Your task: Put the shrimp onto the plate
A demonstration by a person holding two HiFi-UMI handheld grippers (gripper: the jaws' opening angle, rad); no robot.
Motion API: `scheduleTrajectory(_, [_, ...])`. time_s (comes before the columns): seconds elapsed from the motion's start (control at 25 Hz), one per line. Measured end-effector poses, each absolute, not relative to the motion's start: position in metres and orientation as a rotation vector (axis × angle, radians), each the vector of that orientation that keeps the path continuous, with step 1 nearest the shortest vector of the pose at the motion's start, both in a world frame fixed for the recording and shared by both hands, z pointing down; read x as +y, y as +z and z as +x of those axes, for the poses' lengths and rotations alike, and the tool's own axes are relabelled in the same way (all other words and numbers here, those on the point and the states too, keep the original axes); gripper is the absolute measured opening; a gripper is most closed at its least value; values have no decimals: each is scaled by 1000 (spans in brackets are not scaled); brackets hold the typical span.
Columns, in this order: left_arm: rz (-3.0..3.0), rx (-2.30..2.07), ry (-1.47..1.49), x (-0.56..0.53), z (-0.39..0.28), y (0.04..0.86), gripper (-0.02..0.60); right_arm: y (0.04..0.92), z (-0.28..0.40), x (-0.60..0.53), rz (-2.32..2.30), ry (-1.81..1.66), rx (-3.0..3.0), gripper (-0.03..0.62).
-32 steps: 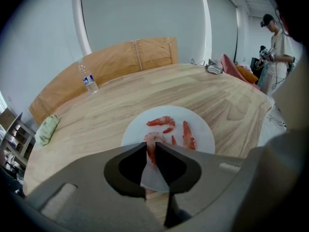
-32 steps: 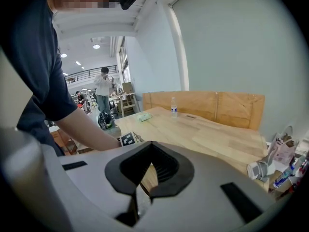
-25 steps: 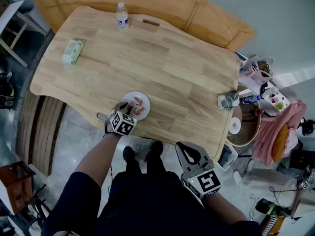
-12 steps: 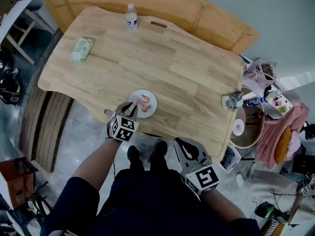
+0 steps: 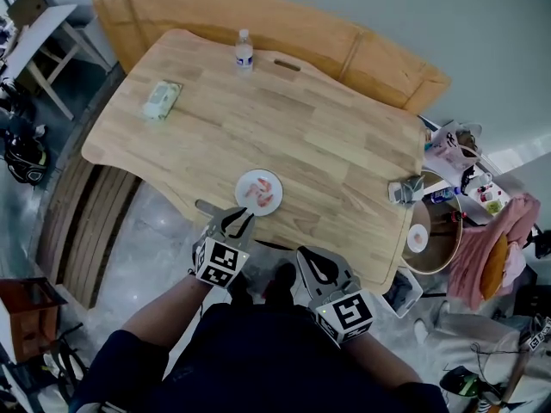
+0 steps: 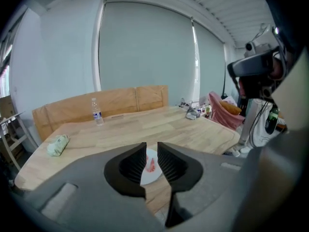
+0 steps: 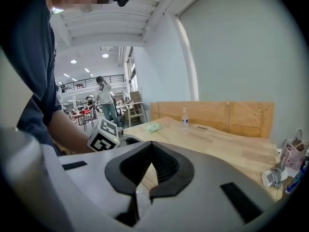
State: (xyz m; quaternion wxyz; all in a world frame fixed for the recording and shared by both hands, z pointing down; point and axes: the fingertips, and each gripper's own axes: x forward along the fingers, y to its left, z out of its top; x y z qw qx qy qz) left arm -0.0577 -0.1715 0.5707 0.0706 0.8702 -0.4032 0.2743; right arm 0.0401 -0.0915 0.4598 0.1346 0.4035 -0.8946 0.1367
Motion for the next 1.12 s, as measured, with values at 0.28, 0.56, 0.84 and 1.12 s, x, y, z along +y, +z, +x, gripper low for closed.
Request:
scheduleTrajectory(0.28, [2697,-1178,686,-135,-53,511,51,453,24,-88,1147,361,-2627,9])
scheduleTrajectory(0.56, [2754,-1163,505,-117,-50,451,20,447,10,-86,1132,340,-2639,9])
scheduleTrajectory(0.84, [2781,-1131,356,-99,-46,412,6,441,0,-83,1117,309,-2644,9])
scheduleTrajectory(1.12, [2795,-1098,337,-89,-46,405,6,433,-8,-80,1098,290,-2660,9])
